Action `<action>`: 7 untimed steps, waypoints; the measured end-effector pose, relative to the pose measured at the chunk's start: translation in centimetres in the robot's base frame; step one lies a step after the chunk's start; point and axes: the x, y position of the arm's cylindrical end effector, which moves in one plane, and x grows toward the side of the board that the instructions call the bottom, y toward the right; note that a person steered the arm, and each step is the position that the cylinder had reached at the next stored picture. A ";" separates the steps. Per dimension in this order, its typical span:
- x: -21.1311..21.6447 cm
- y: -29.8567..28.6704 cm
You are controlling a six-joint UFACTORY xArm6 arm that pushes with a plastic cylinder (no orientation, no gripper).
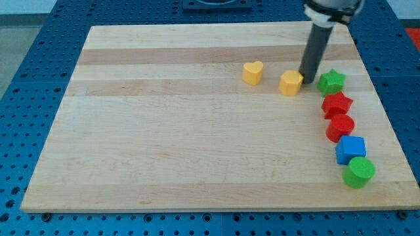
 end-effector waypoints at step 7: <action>-0.8 11.9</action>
